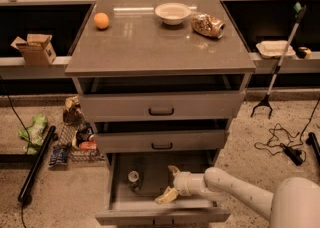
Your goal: Pick green can from bottom drawer and place on counter
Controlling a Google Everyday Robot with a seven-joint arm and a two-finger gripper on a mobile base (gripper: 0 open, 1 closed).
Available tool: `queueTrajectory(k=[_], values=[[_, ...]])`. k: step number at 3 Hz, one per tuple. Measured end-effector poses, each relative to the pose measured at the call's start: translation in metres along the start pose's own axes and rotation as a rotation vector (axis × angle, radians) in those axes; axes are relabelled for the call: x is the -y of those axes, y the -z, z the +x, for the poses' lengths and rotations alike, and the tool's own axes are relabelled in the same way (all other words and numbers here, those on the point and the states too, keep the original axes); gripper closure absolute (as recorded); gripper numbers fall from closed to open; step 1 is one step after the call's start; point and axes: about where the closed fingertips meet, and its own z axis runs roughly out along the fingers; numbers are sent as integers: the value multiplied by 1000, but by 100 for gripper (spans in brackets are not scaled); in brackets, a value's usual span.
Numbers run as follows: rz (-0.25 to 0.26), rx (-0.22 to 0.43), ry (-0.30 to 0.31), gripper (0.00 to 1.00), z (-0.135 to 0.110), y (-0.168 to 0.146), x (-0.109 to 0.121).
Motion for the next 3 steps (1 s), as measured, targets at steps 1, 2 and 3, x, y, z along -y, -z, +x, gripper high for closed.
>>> queueTrajectory(k=[1, 2, 3], values=[[14, 60, -24, 0, 22, -33, 6], [14, 60, -24, 0, 22, -33, 6], [-3, 62, -8, 0, 20, -47, 5]])
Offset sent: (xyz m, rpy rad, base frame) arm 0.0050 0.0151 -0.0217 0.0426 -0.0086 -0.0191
